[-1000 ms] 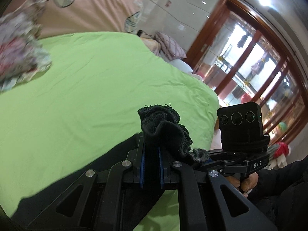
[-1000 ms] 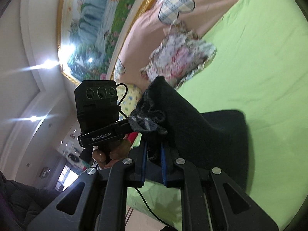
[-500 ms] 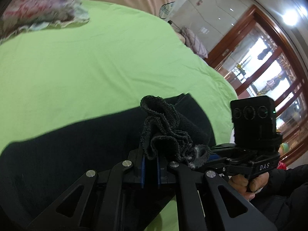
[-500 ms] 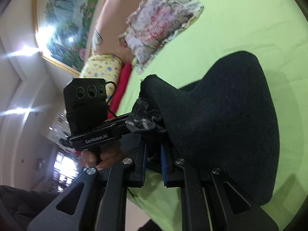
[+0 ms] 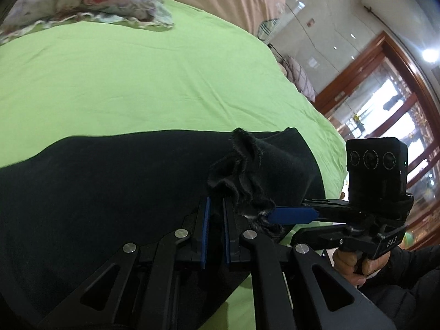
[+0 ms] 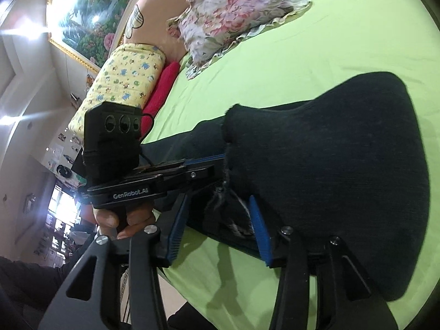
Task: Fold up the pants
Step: 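Open both grippers and release the folded pants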
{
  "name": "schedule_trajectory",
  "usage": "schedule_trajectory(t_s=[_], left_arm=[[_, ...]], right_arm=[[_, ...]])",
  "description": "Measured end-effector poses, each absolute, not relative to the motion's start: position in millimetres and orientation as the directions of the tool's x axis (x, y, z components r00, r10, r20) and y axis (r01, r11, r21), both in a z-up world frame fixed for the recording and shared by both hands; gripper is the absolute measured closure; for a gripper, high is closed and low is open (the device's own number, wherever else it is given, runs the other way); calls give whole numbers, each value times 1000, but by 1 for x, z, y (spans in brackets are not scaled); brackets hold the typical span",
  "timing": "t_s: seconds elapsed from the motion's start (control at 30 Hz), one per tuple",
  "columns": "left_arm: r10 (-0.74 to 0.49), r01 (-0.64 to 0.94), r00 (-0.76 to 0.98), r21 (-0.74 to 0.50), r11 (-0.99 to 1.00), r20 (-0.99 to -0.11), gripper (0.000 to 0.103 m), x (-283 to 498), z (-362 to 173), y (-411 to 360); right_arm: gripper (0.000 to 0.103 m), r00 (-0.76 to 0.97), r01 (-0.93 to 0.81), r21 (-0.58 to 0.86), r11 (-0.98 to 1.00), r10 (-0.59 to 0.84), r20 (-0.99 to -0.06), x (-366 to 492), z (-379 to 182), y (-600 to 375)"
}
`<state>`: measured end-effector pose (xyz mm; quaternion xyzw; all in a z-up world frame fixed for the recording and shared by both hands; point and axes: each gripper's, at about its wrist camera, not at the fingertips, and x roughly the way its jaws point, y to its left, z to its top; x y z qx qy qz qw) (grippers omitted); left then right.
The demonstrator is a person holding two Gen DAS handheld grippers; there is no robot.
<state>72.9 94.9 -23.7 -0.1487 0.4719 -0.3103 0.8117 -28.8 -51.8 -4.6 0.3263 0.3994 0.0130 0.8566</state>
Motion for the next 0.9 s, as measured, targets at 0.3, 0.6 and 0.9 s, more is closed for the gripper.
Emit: schedule_trajectory(t_s=[0.3,0.6,0.9], left_arm=[[-611,291,449,-540,790,-652,88,44,-14,124],[-527,130,581,-568,813,-620,74,5,-3,167],[-284,-183,734,-582,793,-617,62,-59,6,237]], right_arm=[[55,679,211,591,778,319,-661,-23,2,-47],[50,678,155,580,800,341,-651,-4,12,-33],[50,654,84,565,821,382,-653,33,18,-16]])
